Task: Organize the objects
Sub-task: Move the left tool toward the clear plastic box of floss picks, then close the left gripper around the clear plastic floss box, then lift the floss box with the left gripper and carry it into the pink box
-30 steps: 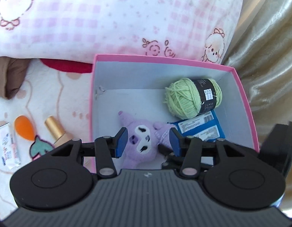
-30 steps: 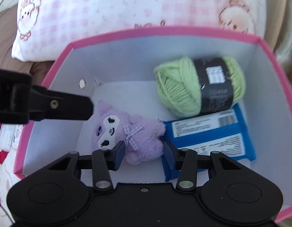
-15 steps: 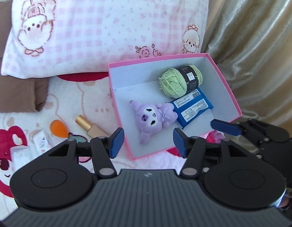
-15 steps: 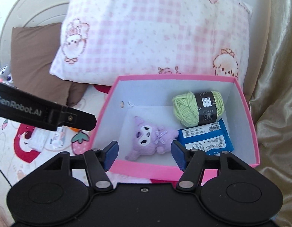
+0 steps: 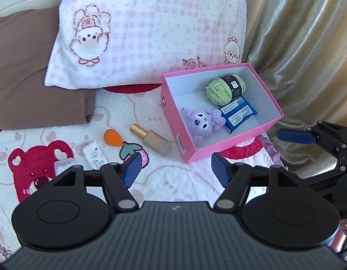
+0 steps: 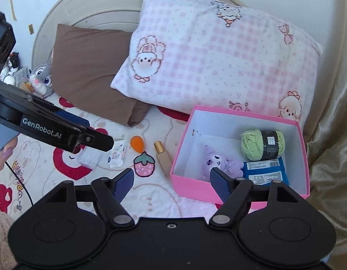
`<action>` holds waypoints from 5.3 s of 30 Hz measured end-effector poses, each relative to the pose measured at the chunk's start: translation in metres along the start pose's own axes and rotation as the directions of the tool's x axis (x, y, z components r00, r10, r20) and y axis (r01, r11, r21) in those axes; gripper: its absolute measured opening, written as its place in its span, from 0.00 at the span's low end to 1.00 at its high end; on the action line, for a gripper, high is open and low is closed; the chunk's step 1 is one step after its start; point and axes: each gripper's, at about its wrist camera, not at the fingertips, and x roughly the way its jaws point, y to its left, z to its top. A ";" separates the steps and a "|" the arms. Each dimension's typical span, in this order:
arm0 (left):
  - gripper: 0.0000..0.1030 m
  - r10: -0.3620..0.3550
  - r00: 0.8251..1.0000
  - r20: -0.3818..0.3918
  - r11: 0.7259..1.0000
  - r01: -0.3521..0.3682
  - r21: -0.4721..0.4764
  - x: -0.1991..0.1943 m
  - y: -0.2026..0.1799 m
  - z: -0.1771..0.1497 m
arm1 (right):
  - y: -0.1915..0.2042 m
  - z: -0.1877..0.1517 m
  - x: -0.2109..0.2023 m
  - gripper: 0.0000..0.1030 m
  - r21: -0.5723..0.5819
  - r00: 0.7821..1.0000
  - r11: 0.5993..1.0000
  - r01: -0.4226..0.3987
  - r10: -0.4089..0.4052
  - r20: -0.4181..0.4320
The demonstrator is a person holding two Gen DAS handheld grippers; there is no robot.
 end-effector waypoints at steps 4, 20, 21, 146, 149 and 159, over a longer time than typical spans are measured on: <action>0.69 -0.029 0.999 -0.020 0.999 0.028 -0.029 -0.016 0.020 -0.014 | 0.026 -0.003 -0.004 0.76 -0.051 0.999 0.998 -0.023 0.021 -0.025; 0.74 -0.054 0.997 0.048 0.980 0.062 -0.189 -0.022 0.126 -0.035 | 0.100 0.009 0.050 0.76 -0.132 0.976 0.967 -0.217 0.211 -0.054; 0.74 -0.050 0.997 0.054 0.979 0.060 -0.194 -0.018 0.132 -0.037 | 0.102 0.011 0.057 0.77 -0.128 0.973 0.965 -0.230 0.226 -0.051; 0.39 -0.268 0.957 0.114 0.953 0.281 -0.117 0.058 -0.004 -0.037 | 0.010 -0.035 0.058 0.63 0.103 0.996 0.993 -0.055 0.048 0.069; 0.39 -0.261 0.962 0.083 0.959 0.268 -0.090 0.070 -0.020 -0.014 | -0.010 -0.023 0.061 0.63 0.113 0.998 0.993 -0.042 0.037 0.052; 0.40 -0.274 0.958 0.078 0.942 0.284 -0.181 0.128 -0.049 0.036 | -0.063 0.007 0.089 0.63 0.019 0.998 0.998 0.064 -0.064 0.003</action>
